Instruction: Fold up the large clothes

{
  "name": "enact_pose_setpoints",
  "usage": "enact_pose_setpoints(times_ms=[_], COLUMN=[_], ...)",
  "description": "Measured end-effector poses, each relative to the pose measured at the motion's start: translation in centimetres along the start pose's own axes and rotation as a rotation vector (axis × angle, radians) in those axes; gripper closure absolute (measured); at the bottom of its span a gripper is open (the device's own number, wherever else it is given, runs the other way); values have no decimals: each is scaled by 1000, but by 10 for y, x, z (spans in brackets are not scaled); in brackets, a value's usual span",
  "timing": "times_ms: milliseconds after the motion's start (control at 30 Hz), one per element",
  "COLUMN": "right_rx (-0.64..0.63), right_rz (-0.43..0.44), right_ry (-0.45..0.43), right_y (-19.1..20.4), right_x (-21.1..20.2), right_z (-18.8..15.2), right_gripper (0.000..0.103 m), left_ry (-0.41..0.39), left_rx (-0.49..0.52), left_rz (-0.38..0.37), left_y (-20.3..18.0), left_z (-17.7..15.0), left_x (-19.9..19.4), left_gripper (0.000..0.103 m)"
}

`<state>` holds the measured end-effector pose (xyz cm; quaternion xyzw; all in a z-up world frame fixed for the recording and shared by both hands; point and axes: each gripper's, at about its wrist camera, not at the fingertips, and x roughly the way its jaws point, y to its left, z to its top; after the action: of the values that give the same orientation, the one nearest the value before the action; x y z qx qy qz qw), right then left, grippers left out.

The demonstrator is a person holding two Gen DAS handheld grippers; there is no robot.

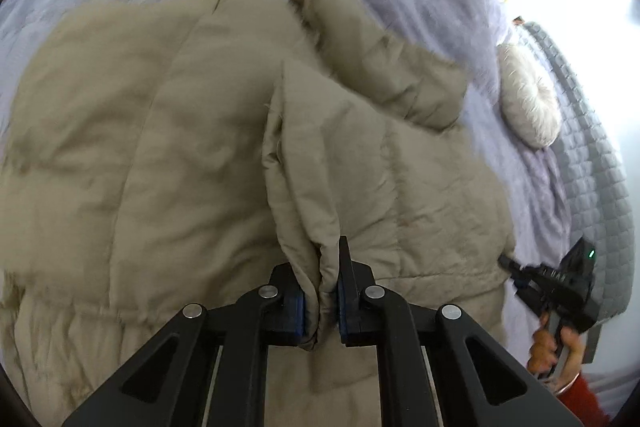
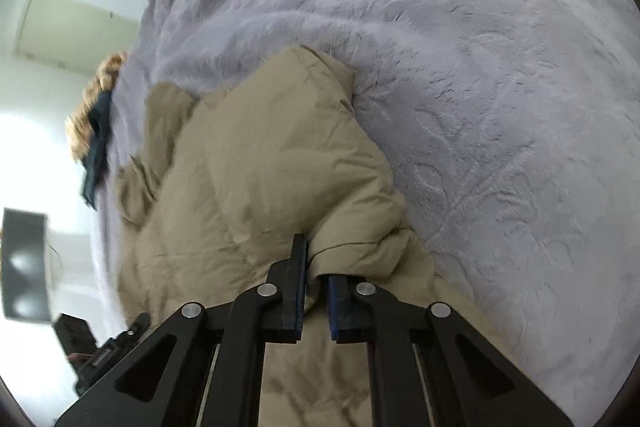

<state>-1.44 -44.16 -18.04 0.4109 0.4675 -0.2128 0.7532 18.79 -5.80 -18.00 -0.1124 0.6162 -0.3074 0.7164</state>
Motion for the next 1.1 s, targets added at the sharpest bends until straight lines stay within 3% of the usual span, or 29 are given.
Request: enact_pose_setpoints(times_ms=[167, 367, 500, 633, 733, 800, 833, 867, 900, 1000, 1100], right_rx=[2, 10, 8, 25, 15, -32, -91, -137, -208, -265, -95], right_rz=[-9, 0, 4, 19, 34, 61, 91, 120, 165, 162, 105], right_ry=[7, 13, 7, 7, 31, 67, 79, 74, 46, -60, -108], right_y=[0, -3, -2, -3, -3, 5, 13, 20, 30, 36, 6], right_x=[7, 5, 5, 5, -3, -12, -22, -30, -47, -73, -61], right_z=[-4, -3, -4, -3, -4, -7, -11, -14, -17, -4, 37], right_gripper=[93, 93, 93, 92, 92, 86, 71, 49, 42, 40, 40], left_ry=[6, -81, -108, -107, -85, -61, -51, -49, -49, -47, -42], left_rx=[-18, 79, 131, 219, 223, 194, 175, 158, 154, 180, 210], left_rz=[29, 223, 216, 232, 249, 282, 279, 269, 265, 281, 311], left_y=[7, 8, -8, -36, -44, -39, -35, -31, -28, -28, -32], left_z=[4, 13, 10, 9, 19, 26, 29, 30, 30, 28, 27], left_x=[-7, -53, -72, -55, -22, -3, 3, 6, 7, 8, 12], left_gripper=[90, 90, 90, 90, 89, 90, 90, 90, 90, 90, 90])
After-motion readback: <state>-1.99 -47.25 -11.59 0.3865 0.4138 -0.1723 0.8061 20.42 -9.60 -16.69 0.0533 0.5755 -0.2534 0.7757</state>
